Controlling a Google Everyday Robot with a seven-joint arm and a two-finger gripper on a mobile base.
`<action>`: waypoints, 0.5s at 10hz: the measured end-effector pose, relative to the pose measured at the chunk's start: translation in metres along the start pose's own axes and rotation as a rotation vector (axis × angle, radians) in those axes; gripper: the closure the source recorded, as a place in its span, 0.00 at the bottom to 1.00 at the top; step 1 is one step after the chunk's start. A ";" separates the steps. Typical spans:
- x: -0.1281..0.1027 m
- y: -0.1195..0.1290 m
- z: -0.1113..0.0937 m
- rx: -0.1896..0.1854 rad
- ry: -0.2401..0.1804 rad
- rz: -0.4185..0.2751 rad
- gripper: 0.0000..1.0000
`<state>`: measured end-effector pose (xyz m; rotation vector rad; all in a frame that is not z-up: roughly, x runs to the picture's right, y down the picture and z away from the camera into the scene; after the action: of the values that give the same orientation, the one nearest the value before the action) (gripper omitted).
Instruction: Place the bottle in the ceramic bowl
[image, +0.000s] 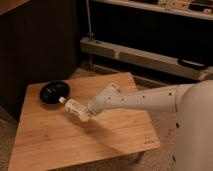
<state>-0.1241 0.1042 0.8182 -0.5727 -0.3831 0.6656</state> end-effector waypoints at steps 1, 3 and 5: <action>-0.016 -0.008 0.000 -0.005 -0.012 -0.017 1.00; -0.048 -0.023 0.006 -0.020 -0.026 -0.056 1.00; -0.070 -0.035 0.021 -0.042 -0.023 -0.090 1.00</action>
<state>-0.1692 0.0428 0.8452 -0.5849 -0.4424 0.5786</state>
